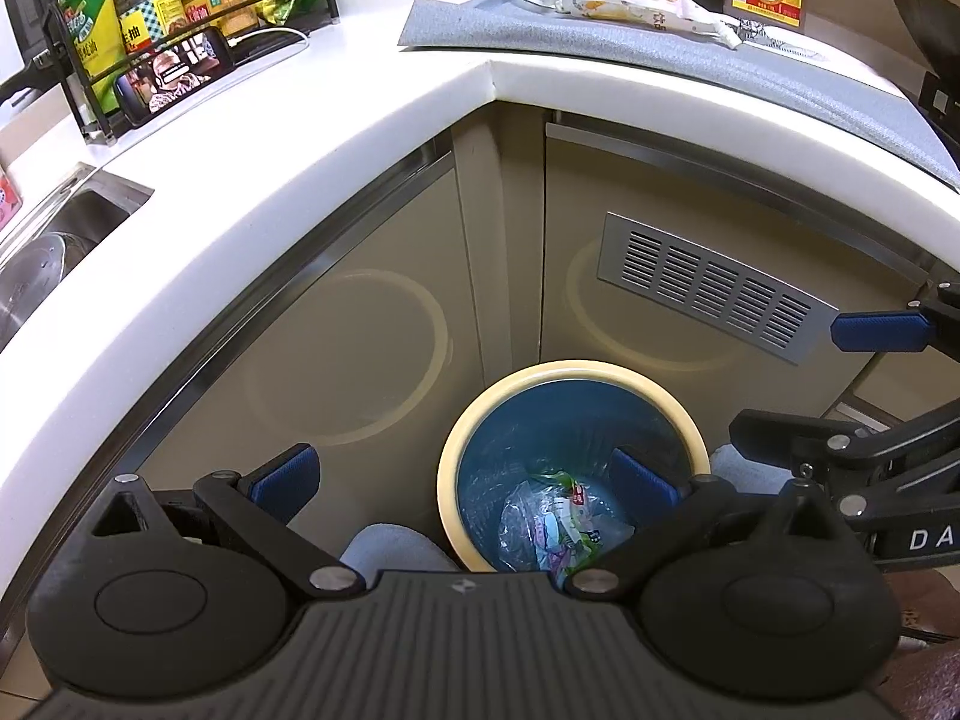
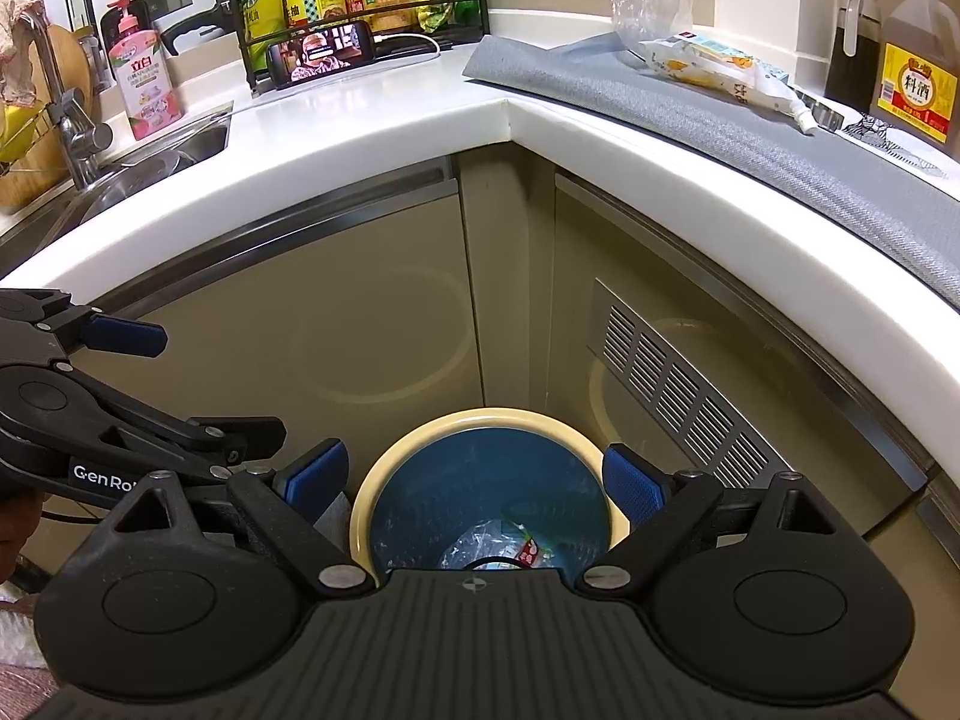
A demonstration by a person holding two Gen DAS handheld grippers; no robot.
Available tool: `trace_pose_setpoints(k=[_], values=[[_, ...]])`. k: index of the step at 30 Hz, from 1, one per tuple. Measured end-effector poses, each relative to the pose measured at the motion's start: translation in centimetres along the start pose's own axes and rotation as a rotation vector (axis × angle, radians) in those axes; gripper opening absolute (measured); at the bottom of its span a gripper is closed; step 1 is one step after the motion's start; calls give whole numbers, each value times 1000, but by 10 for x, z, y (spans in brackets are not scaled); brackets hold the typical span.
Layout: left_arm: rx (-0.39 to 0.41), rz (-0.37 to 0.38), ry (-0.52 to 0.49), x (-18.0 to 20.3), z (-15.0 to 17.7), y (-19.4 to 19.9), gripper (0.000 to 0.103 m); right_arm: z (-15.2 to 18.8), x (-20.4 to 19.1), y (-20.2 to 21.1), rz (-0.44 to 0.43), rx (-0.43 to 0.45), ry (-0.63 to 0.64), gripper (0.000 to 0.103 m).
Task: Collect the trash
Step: 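Move both tools back up to the trash on the counter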
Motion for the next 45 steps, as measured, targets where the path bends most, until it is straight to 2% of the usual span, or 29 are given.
trace_pose_setpoints(k=[8,15,18,22,28,34,38,42,45], values=[[7,4,1,-4,0,0,103,-2,1,-2,1,-5,0,93],[32,-10,3,-9,-5,6,103,-10,8,8,-8,58,-15,93],[43,-9,3,-11,-9,11,103,-22,22,21,-44,114,-67,93],[56,3,27,-14,-21,19,103,-52,55,46,-85,231,-176,94],[87,-2,74,-19,-41,33,103,-104,110,64,36,372,-228,98],[169,-3,106,-18,-87,52,103,-146,180,58,157,465,-342,99],[226,23,114,-7,-135,63,103,-176,236,40,234,470,-459,100],[267,-5,113,9,-179,68,103,-220,275,5,268,412,-489,101],[275,-11,113,18,-199,70,103,-253,288,-29,216,327,-486,102]])
Point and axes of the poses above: each gripper's, at about its wrist camera, not at the fingertips, and y roughly against the way its jaws point, x to its right, z to its underside, the point moved 5 cm from there along -y, roughly the way its jaws point, and after that the axes turned 15 degrees about -x, right-handed, at the moved point
